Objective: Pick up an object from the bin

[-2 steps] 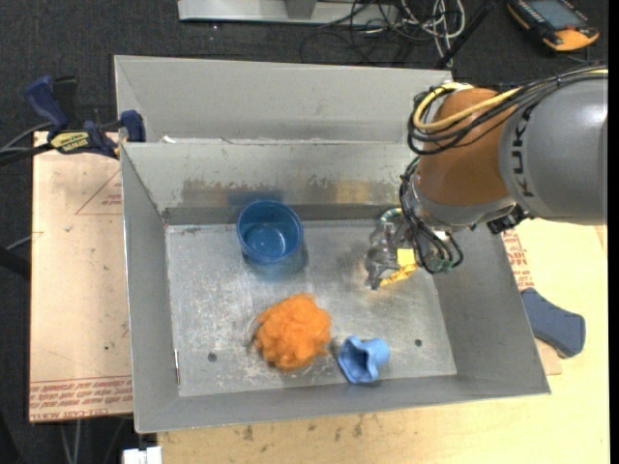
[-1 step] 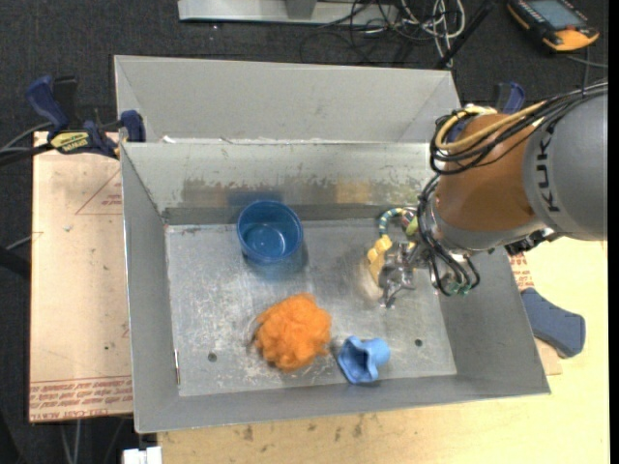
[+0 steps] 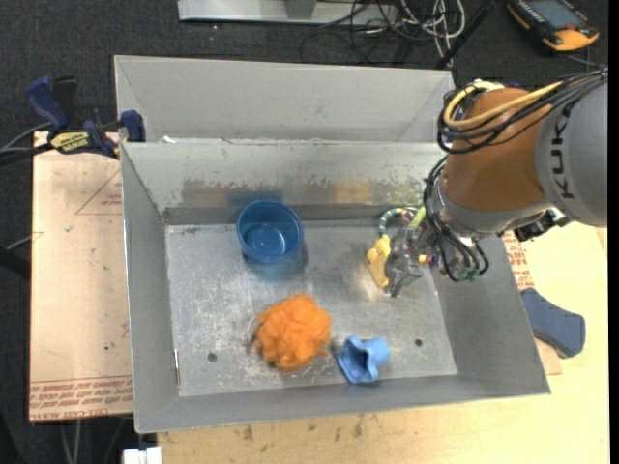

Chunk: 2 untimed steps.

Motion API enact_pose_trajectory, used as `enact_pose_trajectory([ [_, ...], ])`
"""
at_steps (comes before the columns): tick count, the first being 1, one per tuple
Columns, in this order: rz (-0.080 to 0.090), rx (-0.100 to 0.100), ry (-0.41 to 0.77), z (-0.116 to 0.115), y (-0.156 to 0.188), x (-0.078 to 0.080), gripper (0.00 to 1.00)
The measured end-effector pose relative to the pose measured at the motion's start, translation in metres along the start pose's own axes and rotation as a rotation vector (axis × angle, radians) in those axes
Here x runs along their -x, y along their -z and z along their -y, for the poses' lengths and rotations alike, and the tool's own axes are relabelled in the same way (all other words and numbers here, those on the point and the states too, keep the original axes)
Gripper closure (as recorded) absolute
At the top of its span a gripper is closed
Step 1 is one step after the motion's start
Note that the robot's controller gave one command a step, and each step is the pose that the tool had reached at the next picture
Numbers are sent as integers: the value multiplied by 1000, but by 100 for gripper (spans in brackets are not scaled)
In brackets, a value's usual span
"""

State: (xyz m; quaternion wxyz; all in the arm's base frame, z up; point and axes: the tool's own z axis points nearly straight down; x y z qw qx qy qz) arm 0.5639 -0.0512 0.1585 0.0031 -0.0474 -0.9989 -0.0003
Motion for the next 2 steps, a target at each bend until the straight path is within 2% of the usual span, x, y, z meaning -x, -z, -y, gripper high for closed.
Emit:
enact_pose_trajectory([
  [1, 8, 0, 221, 2, 52, 2, 100],
  [2, 6, 0, 274, 6, 110, 4, 100],
])
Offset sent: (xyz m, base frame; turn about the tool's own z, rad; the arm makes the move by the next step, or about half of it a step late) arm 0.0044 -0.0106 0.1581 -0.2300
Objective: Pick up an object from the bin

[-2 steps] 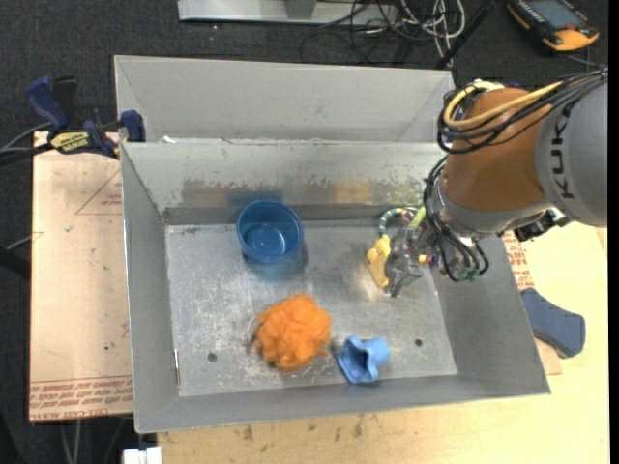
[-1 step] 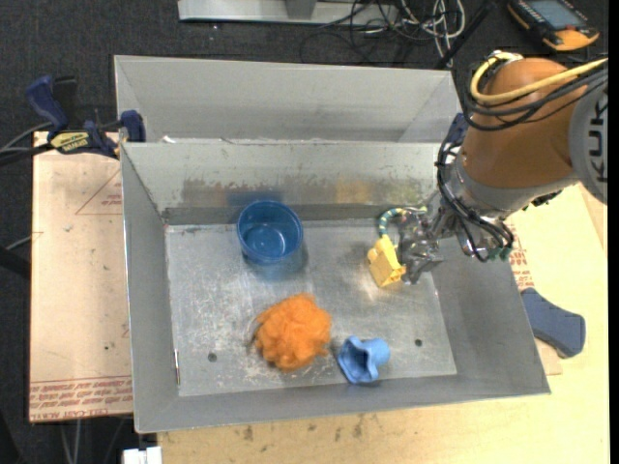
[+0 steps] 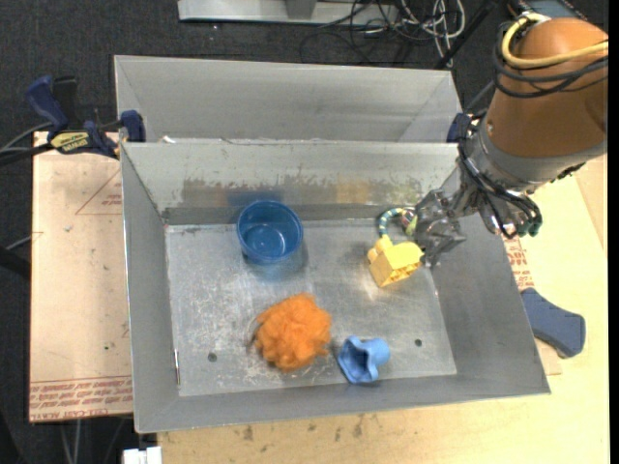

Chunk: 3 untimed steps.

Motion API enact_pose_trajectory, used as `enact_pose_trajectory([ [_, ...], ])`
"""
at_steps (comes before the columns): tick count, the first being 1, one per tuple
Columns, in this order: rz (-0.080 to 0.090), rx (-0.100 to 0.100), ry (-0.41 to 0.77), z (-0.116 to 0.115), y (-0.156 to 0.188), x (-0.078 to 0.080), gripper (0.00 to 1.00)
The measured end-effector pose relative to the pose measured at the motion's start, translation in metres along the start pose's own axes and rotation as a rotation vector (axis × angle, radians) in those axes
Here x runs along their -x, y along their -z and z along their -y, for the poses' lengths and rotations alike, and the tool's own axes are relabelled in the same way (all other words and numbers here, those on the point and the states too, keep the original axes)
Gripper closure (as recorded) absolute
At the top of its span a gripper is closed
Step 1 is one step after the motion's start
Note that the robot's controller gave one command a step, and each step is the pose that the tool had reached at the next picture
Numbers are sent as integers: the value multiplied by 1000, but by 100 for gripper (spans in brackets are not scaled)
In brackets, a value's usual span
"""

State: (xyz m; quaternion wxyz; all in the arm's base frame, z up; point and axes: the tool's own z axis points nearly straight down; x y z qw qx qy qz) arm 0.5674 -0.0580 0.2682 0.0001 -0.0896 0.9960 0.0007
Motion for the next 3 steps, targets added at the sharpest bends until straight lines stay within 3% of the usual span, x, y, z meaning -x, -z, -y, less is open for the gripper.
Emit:
enact_pose_trajectory([
  [1, 5, -2, 75, -5, -109, 10, 0],
  [2, -3, 1, 92, -7, -134, 9, 0],
  [3, 10, -2, 33, 4, -150, 31, 0],
])
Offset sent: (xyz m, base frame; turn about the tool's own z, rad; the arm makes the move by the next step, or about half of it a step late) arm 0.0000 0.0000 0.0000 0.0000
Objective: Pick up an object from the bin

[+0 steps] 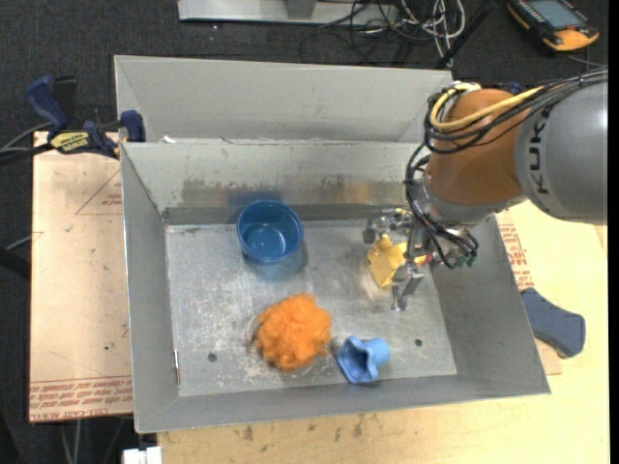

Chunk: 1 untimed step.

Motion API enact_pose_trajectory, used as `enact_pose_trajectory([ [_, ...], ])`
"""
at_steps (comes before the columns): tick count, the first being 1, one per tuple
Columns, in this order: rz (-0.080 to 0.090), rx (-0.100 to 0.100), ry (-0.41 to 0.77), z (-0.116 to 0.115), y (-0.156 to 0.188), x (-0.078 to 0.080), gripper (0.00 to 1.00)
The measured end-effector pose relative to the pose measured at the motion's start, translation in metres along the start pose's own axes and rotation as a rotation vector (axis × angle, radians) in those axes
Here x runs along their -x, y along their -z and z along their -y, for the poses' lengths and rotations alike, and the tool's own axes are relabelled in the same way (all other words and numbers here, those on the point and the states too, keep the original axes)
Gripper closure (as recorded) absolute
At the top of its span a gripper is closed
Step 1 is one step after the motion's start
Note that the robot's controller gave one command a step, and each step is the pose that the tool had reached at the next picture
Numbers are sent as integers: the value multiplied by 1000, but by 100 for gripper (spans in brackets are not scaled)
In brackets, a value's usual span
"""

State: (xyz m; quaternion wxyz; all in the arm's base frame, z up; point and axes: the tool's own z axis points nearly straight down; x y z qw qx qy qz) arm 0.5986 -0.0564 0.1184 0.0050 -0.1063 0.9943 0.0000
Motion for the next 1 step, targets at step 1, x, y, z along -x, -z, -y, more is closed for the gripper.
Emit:
enact_pose_trajectory([
  [1, -6, 1, -3, 54, -40, 35, 100],
])
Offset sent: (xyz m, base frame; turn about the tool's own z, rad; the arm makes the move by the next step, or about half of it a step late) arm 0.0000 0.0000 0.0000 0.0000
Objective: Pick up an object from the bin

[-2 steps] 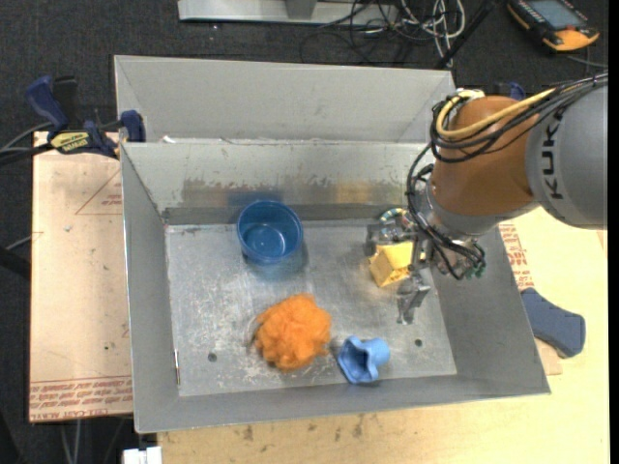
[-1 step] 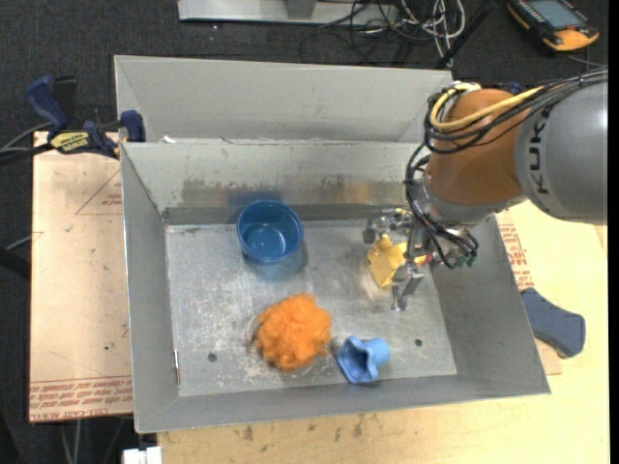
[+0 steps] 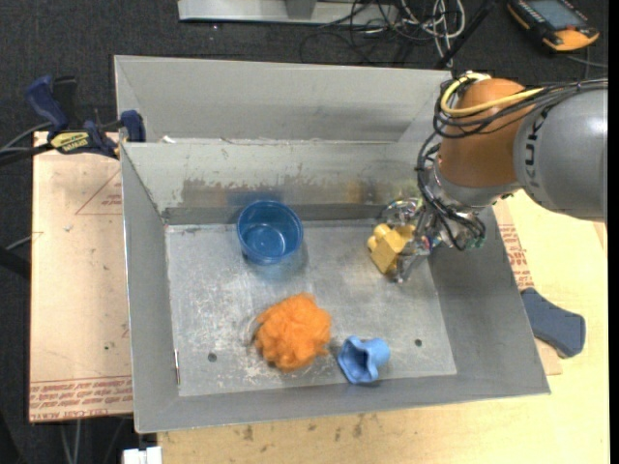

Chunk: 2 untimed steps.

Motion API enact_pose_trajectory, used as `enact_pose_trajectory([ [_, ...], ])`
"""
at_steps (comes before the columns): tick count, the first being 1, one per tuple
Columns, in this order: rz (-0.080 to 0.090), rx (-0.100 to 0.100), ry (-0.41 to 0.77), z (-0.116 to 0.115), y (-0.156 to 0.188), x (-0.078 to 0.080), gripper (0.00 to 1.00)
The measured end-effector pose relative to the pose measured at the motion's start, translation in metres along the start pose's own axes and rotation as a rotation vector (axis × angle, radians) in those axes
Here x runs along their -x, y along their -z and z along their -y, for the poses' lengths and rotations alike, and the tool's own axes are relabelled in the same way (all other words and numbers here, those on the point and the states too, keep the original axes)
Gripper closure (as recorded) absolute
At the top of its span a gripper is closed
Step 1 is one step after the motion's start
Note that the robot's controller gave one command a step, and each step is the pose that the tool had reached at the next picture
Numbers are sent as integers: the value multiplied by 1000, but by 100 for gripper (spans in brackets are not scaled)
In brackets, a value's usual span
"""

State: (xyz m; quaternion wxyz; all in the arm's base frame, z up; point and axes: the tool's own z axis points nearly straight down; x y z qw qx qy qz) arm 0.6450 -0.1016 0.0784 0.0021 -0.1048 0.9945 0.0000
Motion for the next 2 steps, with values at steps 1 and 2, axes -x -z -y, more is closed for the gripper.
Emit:
enact_pose_trajectory([
  [1, 0, 0, 0, 0, 0, 0, 100],
  [2, 3, -1, 37, -14, 143, -5, 100],
])
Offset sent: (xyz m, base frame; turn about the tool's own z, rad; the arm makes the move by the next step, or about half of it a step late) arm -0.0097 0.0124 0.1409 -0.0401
